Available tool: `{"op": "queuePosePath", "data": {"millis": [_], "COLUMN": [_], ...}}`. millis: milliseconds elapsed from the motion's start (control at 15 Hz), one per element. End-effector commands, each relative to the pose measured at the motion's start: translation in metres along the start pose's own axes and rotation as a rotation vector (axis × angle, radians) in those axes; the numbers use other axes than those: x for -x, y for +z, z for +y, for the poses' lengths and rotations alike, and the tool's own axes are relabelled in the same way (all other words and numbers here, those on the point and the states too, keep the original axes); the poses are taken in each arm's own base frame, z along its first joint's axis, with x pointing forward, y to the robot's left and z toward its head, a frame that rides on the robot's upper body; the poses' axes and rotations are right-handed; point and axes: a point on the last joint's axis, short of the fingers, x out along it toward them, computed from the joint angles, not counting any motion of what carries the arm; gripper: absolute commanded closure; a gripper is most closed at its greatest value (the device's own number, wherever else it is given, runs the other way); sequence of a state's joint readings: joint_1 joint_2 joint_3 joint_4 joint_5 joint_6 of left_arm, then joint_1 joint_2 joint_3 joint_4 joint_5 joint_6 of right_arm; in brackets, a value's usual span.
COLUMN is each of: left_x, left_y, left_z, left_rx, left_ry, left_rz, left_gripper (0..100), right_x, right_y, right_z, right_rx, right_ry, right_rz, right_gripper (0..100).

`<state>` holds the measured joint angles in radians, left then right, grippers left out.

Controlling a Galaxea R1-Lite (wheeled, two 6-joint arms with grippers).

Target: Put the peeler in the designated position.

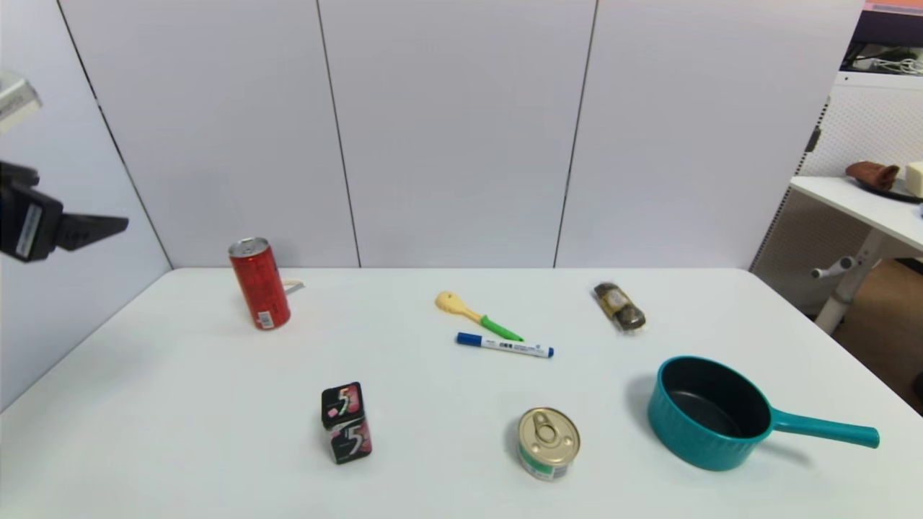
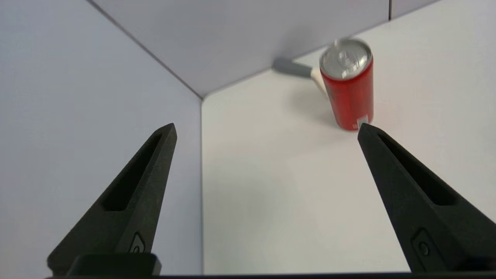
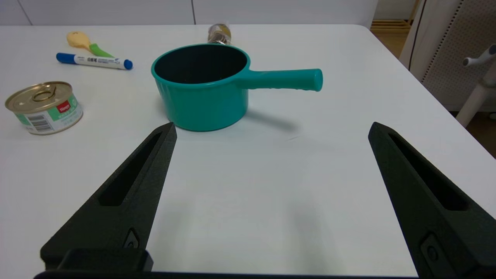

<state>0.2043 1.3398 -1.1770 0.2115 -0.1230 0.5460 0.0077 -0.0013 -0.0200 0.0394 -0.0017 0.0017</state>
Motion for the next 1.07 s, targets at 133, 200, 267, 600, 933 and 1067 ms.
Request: {"op": "queuePosePath", "data": {"millis": [133,200,267,600,933,1067], "left_x": [0.087,0.095,0.099,0.112,0.118,0.118], "left_y": [-0.089,-0.103,-0.119,-0.189,-0.228,-0.227], "left_z": [-0.072,-0.081,-0.090,-0.132,-0.152,-0.152], "left_rx": [0.160,0.159,0.171,0.219,0.244,0.246], "left_ry": [0.064,0.065,0.067,0.018,-0.030,-0.031], "left_rz": [-0.052,-0.065,-0.071,-0.145,-0.228,-0.238], "left_gripper": [0,0,0,0,0,0], "right_x": [0.000,0.000,0.000,0.000,0.000,0.000], "right_y": [0.000,0.000,0.000,0.000,0.000,0.000], "right_z": [0.000,0.000,0.000,0.000,0.000,0.000], "right_rx": [0.000,0.000,0.000,0.000,0.000,0.000], "right_ry": [0.000,0.000,0.000,0.000,0.000,0.000], "right_rz": [0.002,0.000,0.000,0.000,0.000,0.000], "right_gripper": [0,0,0,0,0,0]}}
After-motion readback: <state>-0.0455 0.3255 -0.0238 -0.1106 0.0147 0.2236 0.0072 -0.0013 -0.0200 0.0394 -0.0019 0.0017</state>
